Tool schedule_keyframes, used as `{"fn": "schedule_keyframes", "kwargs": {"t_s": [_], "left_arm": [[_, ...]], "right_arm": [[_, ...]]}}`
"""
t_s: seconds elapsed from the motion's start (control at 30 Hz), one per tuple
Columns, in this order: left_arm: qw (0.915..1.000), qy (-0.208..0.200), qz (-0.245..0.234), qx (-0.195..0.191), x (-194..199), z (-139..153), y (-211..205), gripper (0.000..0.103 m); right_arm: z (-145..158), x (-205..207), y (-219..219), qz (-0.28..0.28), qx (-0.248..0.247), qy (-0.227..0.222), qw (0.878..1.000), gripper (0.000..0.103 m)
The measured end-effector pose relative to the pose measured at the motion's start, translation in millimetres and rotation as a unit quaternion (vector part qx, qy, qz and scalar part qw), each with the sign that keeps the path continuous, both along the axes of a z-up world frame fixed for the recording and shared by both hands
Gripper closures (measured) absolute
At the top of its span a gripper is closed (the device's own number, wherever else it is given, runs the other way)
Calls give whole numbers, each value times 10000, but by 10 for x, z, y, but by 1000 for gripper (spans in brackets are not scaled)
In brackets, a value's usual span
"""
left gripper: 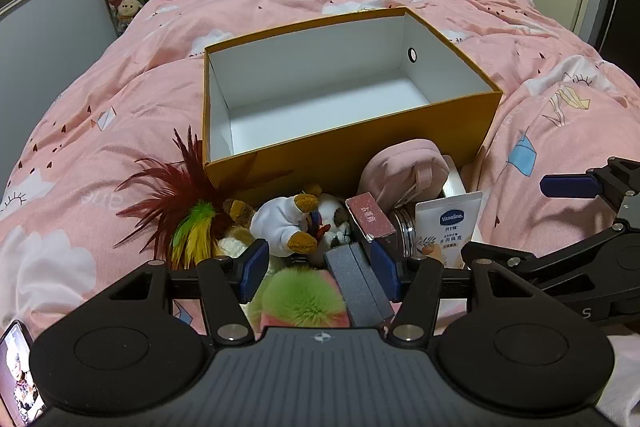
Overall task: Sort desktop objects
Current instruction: 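Move both tools toward the pile of toys in front of the box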
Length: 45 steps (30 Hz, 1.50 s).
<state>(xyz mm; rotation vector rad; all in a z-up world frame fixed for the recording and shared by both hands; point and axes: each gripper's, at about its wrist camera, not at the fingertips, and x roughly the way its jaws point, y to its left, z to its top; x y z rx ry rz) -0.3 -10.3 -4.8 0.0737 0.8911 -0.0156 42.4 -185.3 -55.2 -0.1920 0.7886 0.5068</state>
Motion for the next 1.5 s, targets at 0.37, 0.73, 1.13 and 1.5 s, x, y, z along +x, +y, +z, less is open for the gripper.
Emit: {"fn": "schedule_keyframes", "kwargs": {"t_s": [0.37, 0.73, 1.13, 1.5], "left_arm": [[10000, 16, -24, -63, -6, -7, -4, 37], [9990, 93, -130, -410, 6, 22, 80, 37], [9992, 73, 85, -393, 52, 116, 353, 38], [9971, 230, 615, -378, 119, 141, 815, 46]], "right_arm": [[-16, 2, -13, 3, 38, 54, 10000, 1], [-12, 7, -28, 19, 100, 96, 9999, 7], [76, 82, -40, 225, 237, 187, 9993, 26], [297, 256, 412, 1143, 460, 306, 9919, 36]]}}
